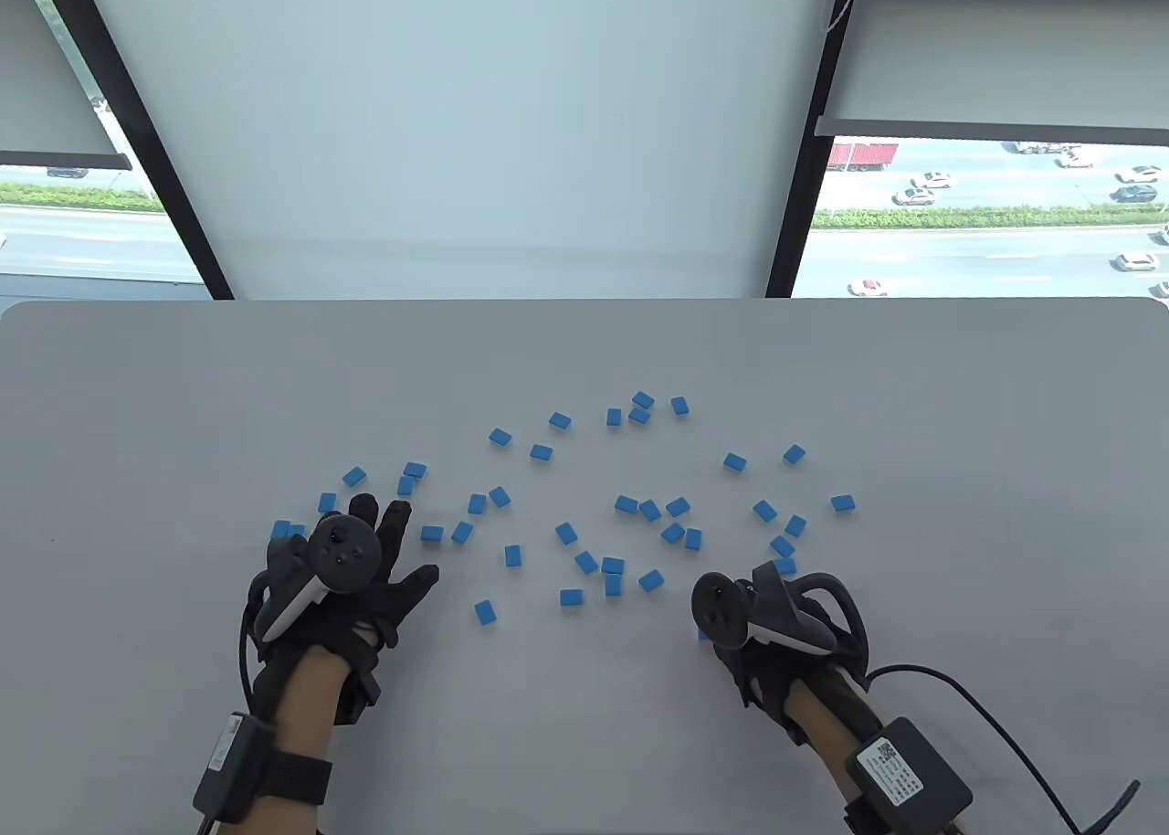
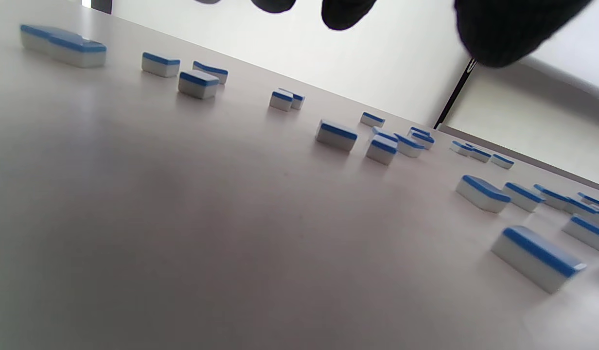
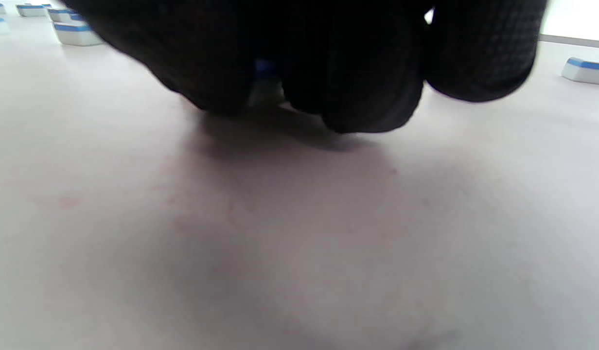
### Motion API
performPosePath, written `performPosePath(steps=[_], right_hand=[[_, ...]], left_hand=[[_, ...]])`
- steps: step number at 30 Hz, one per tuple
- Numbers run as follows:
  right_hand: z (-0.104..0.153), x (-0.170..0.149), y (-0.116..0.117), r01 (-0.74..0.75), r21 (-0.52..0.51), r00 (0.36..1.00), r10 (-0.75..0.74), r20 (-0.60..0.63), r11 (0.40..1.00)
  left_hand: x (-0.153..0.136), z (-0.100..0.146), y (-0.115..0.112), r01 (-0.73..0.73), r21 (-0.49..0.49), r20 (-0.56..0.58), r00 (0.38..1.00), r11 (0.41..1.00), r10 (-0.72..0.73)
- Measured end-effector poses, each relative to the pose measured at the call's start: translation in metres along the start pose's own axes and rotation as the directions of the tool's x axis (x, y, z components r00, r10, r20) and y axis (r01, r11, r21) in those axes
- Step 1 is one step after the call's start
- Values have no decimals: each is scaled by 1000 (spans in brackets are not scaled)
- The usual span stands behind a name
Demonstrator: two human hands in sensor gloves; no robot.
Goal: Build mahjong tile wall
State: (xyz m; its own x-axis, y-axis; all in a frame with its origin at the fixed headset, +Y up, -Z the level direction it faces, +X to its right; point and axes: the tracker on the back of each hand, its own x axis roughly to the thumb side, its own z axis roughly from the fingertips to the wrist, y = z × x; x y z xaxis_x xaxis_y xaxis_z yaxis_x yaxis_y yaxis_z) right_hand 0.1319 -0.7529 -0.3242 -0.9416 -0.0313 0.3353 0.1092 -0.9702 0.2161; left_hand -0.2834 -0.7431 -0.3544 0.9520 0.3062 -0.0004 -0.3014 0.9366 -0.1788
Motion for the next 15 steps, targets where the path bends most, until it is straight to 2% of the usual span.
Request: performPosePath(steps=[3, 8, 12, 15], right_hand=[[4, 0, -7, -16, -3, 1000, 16, -18, 1000], [3, -8, -36, 0, -91, 993, -11, -114, 996], [-16, -18, -53, 89, -94, 981, -104, -165, 992], [-36, -18, -56, 34, -81, 980, -50, -194, 996]], left_hand=[[1, -1, 0, 3, 3, 2, 1000, 1000, -3], [7, 0, 2, 13, 11, 26, 1000, 1000, -13], [8, 1, 2, 9, 12, 29, 1000, 1000, -10], [7, 1, 3, 5, 14, 30, 1000, 1000, -6]])
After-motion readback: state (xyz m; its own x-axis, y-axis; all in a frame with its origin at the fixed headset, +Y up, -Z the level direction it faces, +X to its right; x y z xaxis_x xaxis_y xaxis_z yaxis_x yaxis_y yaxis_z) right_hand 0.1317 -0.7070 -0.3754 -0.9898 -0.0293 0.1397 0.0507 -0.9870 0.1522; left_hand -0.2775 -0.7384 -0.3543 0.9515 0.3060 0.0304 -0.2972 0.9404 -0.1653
